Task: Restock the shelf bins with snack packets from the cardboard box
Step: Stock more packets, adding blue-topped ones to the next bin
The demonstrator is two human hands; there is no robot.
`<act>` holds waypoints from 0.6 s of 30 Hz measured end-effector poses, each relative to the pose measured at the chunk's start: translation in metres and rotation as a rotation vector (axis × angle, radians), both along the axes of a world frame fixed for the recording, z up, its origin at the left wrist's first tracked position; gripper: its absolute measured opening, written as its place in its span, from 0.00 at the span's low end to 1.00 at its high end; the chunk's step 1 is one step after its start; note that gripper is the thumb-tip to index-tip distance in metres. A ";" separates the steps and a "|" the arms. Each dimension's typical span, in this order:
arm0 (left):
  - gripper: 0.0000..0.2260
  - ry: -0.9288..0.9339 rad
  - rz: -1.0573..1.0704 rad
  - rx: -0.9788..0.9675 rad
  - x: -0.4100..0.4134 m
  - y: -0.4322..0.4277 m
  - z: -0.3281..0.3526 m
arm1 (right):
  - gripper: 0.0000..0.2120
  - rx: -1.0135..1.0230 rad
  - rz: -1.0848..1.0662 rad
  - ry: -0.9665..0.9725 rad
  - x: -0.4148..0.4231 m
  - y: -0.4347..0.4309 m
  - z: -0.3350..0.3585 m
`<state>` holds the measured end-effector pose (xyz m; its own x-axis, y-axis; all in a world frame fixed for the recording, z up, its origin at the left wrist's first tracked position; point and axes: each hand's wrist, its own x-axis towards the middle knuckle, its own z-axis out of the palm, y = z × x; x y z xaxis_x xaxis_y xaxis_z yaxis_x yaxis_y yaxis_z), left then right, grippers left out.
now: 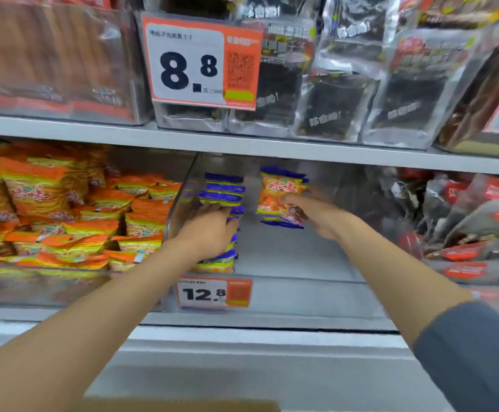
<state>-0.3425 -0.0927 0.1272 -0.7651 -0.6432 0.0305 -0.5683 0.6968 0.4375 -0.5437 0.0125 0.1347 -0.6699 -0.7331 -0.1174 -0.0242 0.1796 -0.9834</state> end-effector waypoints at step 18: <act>0.24 -0.036 0.000 -0.174 0.005 0.010 -0.001 | 0.44 0.084 0.134 0.330 -0.013 -0.055 -0.053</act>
